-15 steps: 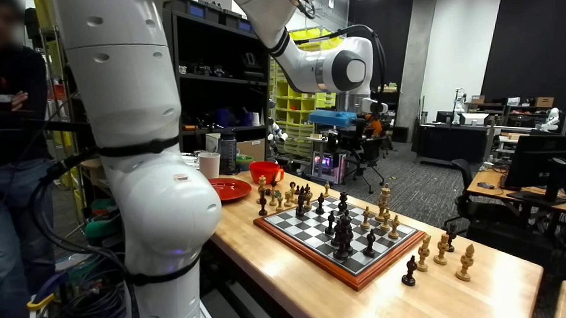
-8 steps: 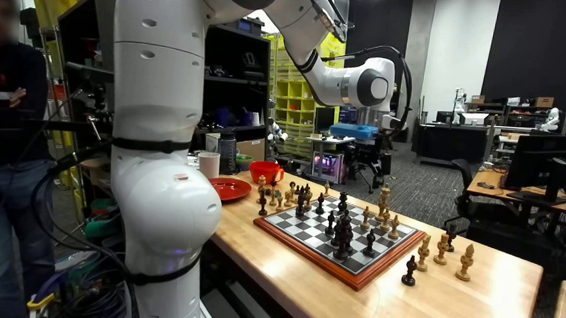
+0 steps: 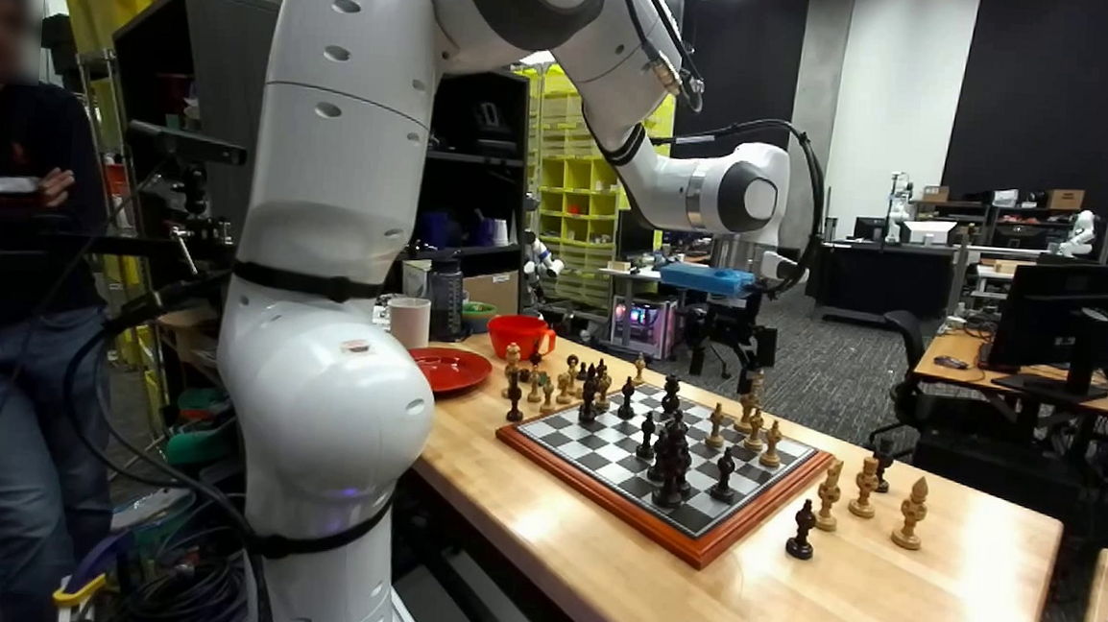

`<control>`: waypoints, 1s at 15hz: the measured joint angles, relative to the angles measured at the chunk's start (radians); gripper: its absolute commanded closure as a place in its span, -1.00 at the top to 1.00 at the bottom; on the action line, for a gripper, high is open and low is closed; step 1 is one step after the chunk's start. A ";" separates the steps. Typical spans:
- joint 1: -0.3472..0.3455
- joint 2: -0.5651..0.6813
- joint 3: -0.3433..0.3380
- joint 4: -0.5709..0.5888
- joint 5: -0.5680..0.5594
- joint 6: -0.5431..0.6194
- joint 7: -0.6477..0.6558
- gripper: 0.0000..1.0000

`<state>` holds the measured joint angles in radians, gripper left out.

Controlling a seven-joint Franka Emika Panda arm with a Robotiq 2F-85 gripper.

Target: Shift one white chess piece to the next square

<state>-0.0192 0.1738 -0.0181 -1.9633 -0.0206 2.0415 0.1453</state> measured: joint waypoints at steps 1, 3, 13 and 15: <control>0.000 0.007 0.000 0.002 0.000 -0.001 0.000 1.00; 0.000 0.018 0.000 0.003 0.000 -0.002 0.000 1.00; 0.002 0.056 0.000 0.004 0.008 -0.005 0.000 0.87; 0.003 0.066 0.000 0.007 0.012 -0.005 0.000 0.36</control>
<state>-0.0162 0.2397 -0.0182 -1.9562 -0.0087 2.0367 0.1458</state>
